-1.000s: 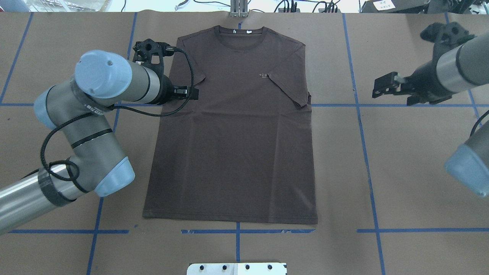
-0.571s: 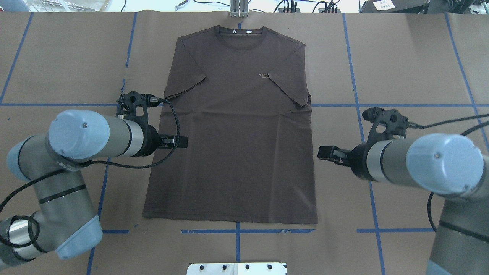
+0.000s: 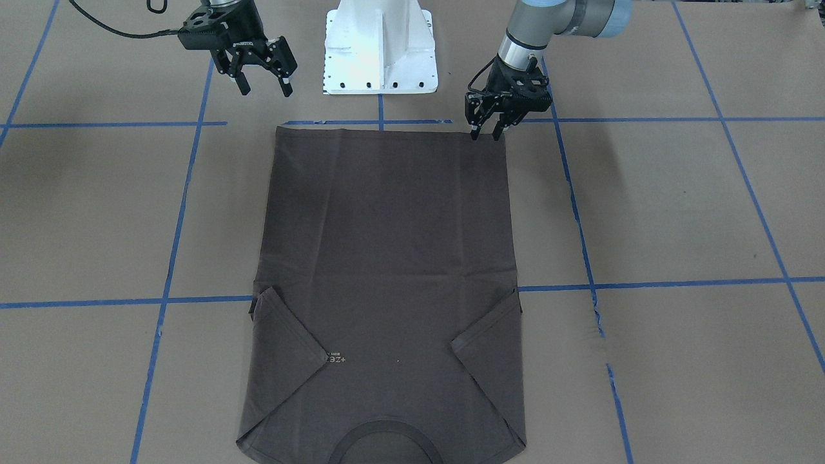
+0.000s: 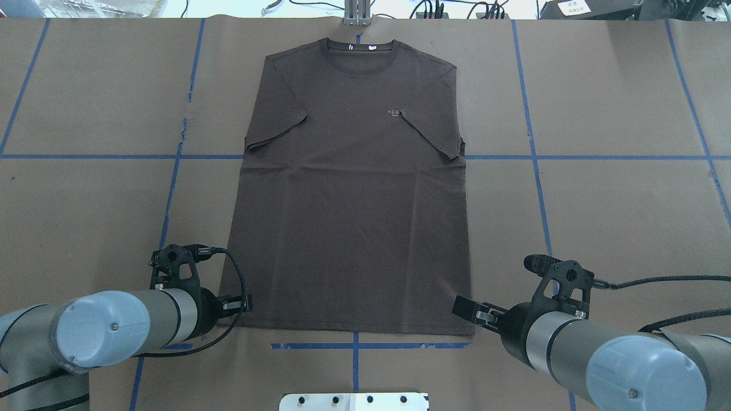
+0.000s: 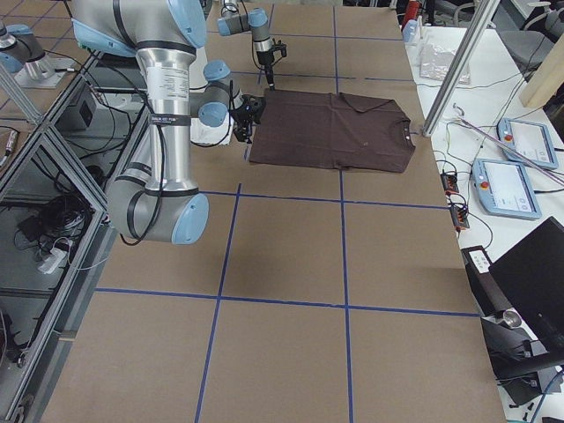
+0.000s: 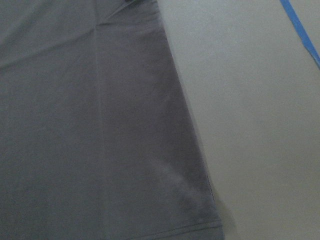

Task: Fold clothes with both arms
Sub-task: 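Move both grippers down to the shirt hem nearest the robot, then grasp the hem corners with both grippers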

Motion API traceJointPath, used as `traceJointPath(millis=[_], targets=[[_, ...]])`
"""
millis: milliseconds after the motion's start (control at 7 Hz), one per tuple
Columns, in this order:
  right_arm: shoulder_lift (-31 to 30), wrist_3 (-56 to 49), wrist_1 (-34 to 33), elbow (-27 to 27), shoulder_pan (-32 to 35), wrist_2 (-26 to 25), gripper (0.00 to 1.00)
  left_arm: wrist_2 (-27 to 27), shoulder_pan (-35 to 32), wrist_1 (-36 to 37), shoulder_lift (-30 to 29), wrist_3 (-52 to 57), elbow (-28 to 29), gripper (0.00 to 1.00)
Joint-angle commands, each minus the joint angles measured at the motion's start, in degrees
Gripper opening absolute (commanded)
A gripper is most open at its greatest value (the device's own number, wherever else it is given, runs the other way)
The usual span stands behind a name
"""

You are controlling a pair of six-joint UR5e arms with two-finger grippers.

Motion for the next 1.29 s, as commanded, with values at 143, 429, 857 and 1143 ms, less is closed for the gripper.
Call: traceJointPath(millis=[143, 429, 857, 1143], targets=[[-0.06, 0.23, 0.04, 0.26, -0.45, -0.64, 1.0, 1.52, 1.74, 0.09, 2.39, -0.68, 0.23, 0.55], [-0.06, 0.23, 0.04, 0.26, -0.37, -0.64, 1.0, 1.43, 1.92, 0.18, 2.4, -0.51, 1.01, 0.55], [-0.15, 0.23, 0.04, 0.26, -0.45, -0.64, 1.0, 1.52, 2.27, 0.09, 2.13, -0.51, 1.98, 0.55], [-0.24, 0.23, -0.05, 0.26, -0.36, -0.64, 1.0, 1.35, 2.27, 0.18, 1.69, -0.59, 1.99, 0.14]])
